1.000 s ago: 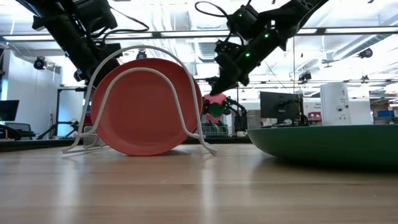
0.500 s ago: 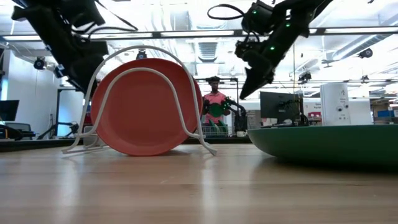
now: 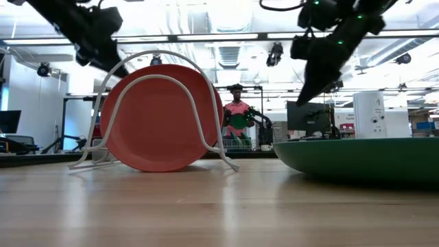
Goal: Sort dishes
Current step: Put the green plate into the dish rack
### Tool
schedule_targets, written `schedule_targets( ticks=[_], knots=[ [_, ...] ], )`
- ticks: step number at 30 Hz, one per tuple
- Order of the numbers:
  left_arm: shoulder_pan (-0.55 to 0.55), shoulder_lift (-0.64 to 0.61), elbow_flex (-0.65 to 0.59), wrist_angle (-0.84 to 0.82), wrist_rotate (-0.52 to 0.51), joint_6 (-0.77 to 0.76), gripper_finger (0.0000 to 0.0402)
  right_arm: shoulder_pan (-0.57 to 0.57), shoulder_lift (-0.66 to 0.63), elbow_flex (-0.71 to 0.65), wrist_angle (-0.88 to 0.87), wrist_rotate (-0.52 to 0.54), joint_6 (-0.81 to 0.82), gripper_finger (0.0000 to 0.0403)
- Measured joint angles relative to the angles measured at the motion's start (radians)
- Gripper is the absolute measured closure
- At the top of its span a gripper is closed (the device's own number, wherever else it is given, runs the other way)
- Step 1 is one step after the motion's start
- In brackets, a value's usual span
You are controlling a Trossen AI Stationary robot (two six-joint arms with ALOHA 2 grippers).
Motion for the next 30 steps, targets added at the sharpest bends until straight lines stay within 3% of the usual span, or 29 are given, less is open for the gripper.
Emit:
schedule_targets(
  ticks=[8, 23, 30],
  knots=[
    [-0.094, 0.003, 0.020, 0.109, -0.089, 0.095, 0.0323, 0.084, -0.063, -0.083, -0.037, -0.008, 0.018, 0.0383],
    [-0.103, 0.034, 0.019, 0.140, -0.104, 0.141, 0.0323, 0.132, -0.055, -0.116, -0.120, -0.009, 0.011, 0.0242],
    [-0.103, 0.056, 0.019, 0.149, -0.104, 0.174, 0.0323, 0.133, -0.052, -0.150, -0.121, -0.034, 0.032, 0.0230]
  ],
)
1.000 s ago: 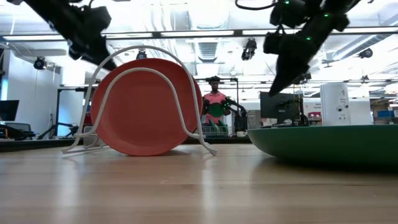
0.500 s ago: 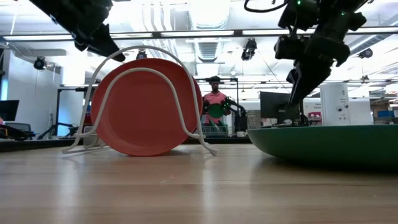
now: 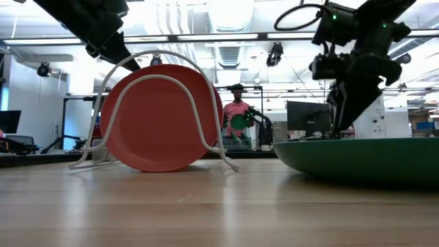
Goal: Sort dishes
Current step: Put the green plate into the dish rack
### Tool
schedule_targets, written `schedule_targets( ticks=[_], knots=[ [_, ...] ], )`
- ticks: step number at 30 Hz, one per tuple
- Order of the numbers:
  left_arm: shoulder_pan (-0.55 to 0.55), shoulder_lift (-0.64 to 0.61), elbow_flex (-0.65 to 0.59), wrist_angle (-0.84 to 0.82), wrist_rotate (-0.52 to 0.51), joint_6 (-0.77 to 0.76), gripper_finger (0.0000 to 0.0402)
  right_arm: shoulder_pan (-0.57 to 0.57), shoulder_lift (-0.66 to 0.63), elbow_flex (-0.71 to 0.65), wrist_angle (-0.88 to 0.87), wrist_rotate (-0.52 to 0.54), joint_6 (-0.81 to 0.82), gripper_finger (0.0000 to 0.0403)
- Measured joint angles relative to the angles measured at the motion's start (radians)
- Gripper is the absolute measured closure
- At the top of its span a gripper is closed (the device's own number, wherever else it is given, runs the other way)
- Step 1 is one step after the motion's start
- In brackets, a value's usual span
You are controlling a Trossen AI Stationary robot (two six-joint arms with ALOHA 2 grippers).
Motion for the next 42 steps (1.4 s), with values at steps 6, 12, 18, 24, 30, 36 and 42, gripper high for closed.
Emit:
schedule_targets(
  ticks=[6, 12, 18, 24, 30, 36, 42],
  knots=[
    [0.000, 0.011, -0.001, 0.004, 0.000, 0.004, 0.0322, 0.000, 0.006, -0.047, 0.004, -0.003, 0.055, 0.0244],
    [0.000, 0.013, -0.001, 0.008, 0.000, 0.004, 0.0322, 0.000, 0.006, -0.090, 0.057, -0.004, 0.112, 0.0251],
    [0.000, 0.013, -0.001, 0.008, 0.000, 0.005, 0.0322, 0.000, 0.017, -0.107, 0.066, -0.035, 0.169, 0.0250],
    [0.000, 0.013, -0.001, 0.010, 0.000, 0.008, 0.0322, 0.000, 0.018, -0.110, 0.085, -0.048, 0.169, 0.0260],
    [0.000, 0.013, -0.001, 0.011, 0.000, 0.008, 0.0322, 0.000, 0.018, -0.110, 0.099, -0.049, 0.169, 0.0279],
    [0.000, 0.014, -0.001, 0.014, 0.000, 0.008, 0.0322, 0.000, 0.018, -0.110, 0.100, -0.048, 0.169, 0.0298],
    [0.000, 0.014, -0.001, 0.016, 0.000, 0.008, 0.0322, 0.000, 0.018, -0.110, 0.100, -0.048, 0.169, 0.0313]
  ],
)
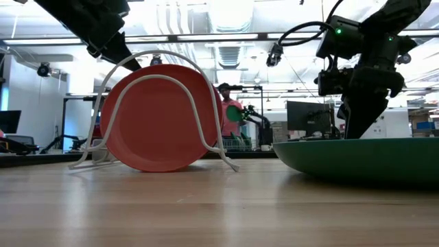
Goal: Sort dishes
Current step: Put the green plate into the dish rack
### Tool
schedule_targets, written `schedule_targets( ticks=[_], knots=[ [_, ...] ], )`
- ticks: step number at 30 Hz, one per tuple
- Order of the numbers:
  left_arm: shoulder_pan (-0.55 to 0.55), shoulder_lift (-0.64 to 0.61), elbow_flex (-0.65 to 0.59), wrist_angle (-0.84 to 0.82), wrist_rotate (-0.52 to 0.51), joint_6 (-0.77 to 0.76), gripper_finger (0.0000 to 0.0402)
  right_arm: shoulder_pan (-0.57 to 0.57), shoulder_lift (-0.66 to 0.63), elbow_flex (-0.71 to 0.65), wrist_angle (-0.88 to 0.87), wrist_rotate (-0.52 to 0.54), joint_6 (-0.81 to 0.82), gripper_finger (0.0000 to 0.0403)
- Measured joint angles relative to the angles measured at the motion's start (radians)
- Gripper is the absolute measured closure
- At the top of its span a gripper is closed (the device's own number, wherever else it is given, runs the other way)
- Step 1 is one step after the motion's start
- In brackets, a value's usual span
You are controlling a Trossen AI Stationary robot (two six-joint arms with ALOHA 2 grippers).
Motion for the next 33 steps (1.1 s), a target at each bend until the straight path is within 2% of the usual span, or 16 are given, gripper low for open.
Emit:
schedule_targets(
  ticks=[11, 15, 21, 27, 33],
  knots=[
    [0.000, 0.000, -0.001, -0.001, 0.000, 0.000, 0.0322, 0.000, 0.000, 0.000, -0.002, 0.000, -0.001, 0.0357],
    [0.000, 0.000, -0.001, -0.001, 0.000, 0.000, 0.0322, 0.000, -0.002, 0.024, -0.038, 0.000, -0.001, 0.0358],
    [0.000, 0.000, -0.002, 0.001, 0.001, 0.000, 0.0322, -0.001, -0.003, 0.087, -0.164, 0.010, 0.004, 0.0323],
    [0.000, 0.000, -0.002, 0.002, 0.001, 0.008, 0.0322, -0.001, 0.021, 0.077, -0.157, 0.027, 0.024, 0.0278],
    [0.000, 0.000, -0.004, 0.002, 0.001, 0.008, 0.0322, 0.001, 0.098, 0.061, -0.118, 0.021, 0.035, 0.0234]
  ],
)
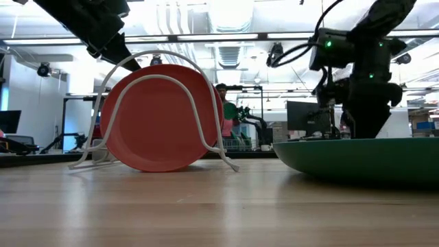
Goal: Sort dishes
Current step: Put the green plate into the dish rack
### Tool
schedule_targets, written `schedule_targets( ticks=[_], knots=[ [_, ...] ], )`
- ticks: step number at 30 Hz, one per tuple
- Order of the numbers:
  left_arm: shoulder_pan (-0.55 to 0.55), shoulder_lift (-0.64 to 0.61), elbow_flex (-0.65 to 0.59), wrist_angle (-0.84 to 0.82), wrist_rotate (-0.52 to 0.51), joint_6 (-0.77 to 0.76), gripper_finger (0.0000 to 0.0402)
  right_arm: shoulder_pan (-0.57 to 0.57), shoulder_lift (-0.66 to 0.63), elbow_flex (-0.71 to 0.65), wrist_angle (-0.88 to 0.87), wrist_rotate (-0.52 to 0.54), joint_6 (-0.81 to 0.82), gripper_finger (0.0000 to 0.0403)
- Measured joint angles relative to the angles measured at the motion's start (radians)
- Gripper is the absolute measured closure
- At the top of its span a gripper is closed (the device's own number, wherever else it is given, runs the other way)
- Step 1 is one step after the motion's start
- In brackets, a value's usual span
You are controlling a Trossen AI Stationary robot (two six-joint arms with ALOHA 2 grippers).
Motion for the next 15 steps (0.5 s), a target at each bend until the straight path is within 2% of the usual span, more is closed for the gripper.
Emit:
schedule_targets(
  ticks=[7, 15],
  knots=[
    [0.000, 0.000, 0.000, 0.000, 0.000, 0.000, 0.0322, 0.001, 0.099, 0.001, 0.030, -0.049, -0.045, 0.0220],
    [0.000, 0.000, 0.000, 0.000, 0.000, 0.000, 0.0322, 0.000, 0.113, 0.002, 0.037, -0.047, -0.068, 0.0265]
  ],
)
